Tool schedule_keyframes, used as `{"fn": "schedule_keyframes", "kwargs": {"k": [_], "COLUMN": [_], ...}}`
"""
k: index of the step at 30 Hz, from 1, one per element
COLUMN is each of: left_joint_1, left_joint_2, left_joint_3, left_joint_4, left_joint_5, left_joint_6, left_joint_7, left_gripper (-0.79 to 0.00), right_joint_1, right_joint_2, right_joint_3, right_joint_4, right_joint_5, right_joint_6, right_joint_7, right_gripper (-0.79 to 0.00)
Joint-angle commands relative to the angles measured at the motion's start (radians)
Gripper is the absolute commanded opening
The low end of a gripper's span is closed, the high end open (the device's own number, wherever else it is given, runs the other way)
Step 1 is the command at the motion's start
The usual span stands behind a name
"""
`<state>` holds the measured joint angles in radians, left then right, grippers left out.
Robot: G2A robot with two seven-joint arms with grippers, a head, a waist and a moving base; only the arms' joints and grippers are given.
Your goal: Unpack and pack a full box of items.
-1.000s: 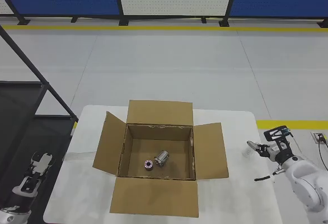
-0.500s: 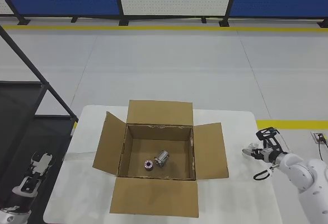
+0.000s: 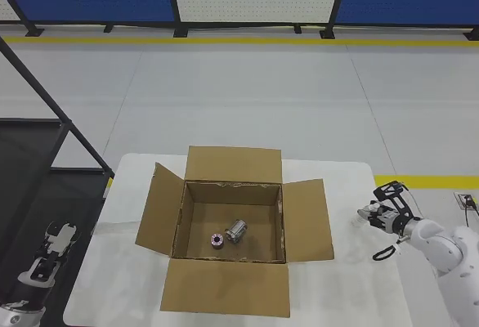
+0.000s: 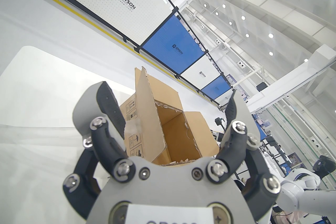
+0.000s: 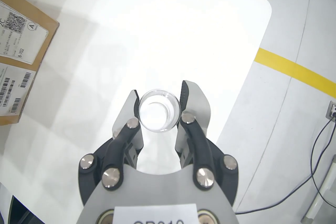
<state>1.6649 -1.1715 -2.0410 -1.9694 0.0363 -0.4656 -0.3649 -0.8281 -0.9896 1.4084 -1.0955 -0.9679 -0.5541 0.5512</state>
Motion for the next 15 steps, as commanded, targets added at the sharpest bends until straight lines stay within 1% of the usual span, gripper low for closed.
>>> {"fn": "schedule_keyframes", "kwargs": {"k": [1,5,7,9,11,13,15], "left_joint_1": [0.0,0.0,0.0,0.0,0.0,0.0,0.0], "left_joint_2": [0.0,0.0,0.0,0.0,0.0,0.0,0.0], "left_joint_3": [0.0,0.0,0.0,0.0,0.0,0.0,0.0], "left_joint_4": [0.0,0.0,0.0,0.0,0.0,0.0,0.0], "left_joint_5": [0.0,0.0,0.0,0.0,0.0,0.0,0.0], "left_joint_6": [0.0,0.0,0.0,0.0,0.0,0.0,0.0], "left_joint_7": [0.0,0.0,0.0,0.0,0.0,0.0,0.0], "left_gripper": [0.0,0.0,0.0,0.0,0.0,0.0,0.0], "right_joint_1": [-0.006,-0.035,-0.056,-0.082,-0.106,-0.112,-0.091], "right_joint_2": [0.003,0.01,0.011,0.011,0.009,0.006,0.003], "right_joint_3": [0.007,0.031,0.035,0.031,0.015,-0.019,-0.069], "right_joint_4": [-0.039,-0.196,-0.315,-0.445,-0.563,-0.651,-0.695], "right_joint_5": [-0.005,-0.036,-0.065,-0.114,-0.147,-0.176,-0.199], "right_joint_6": [0.004,0.024,0.053,0.105,0.116,0.09,0.04], "right_joint_7": [-0.01,-0.057,-0.078,-0.112,-0.159,-0.189,-0.197], "right_gripper": [-0.785,-0.785,-0.785,-0.785,-0.785,-0.785,-0.785]}}
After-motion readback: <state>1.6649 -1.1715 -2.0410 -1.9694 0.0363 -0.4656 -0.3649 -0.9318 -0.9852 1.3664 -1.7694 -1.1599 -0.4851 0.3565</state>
